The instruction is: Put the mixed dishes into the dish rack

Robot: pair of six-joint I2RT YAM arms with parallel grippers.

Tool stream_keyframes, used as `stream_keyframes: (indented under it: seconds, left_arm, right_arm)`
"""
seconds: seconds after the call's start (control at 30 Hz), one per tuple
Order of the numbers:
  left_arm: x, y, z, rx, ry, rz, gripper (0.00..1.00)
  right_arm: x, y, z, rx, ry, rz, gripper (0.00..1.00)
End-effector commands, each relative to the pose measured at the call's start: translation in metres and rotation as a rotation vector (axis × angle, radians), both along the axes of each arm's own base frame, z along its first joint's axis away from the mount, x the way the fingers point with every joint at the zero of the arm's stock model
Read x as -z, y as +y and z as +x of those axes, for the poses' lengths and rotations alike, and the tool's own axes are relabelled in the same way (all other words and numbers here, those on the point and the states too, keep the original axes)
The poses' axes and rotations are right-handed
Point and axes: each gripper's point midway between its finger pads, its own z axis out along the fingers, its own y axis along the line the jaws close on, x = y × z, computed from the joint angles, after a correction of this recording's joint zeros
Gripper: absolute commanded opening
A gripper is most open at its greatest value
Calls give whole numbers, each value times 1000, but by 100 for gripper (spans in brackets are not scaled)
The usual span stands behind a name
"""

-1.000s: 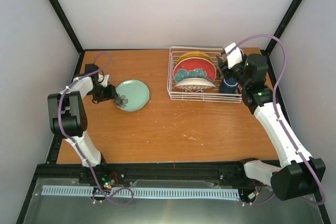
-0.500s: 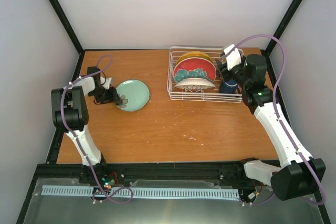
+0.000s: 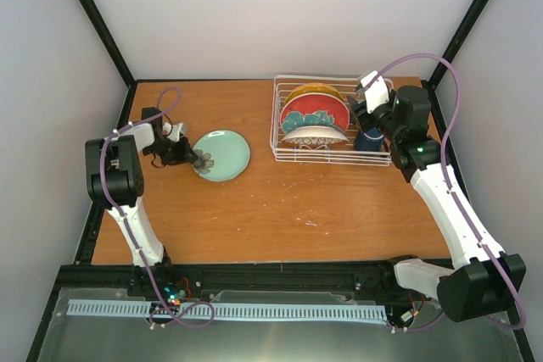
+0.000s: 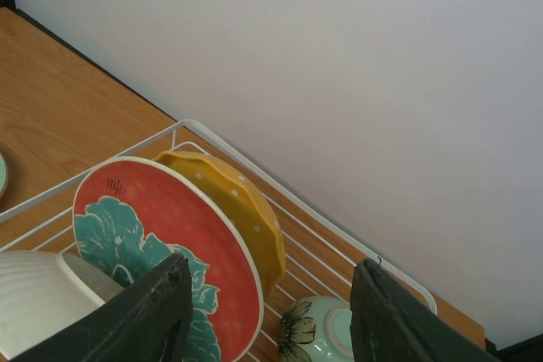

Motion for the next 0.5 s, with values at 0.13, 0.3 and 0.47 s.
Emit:
stream_keyframes:
  seconds: [0.13,0.3,0.47]
  left_arm:
    - [-11,-10,11,47,-88,-47,1]
    - [-51,-23,22,53,-243,-130,1]
    - [-84,-32,21,55,-343,-187,1]
  right_arm:
    - [-6,7,3,-33,0,24,51]
    - [-2,13,1,-67,2,57,51]
    - [2,21,1,-102,18,97,51]
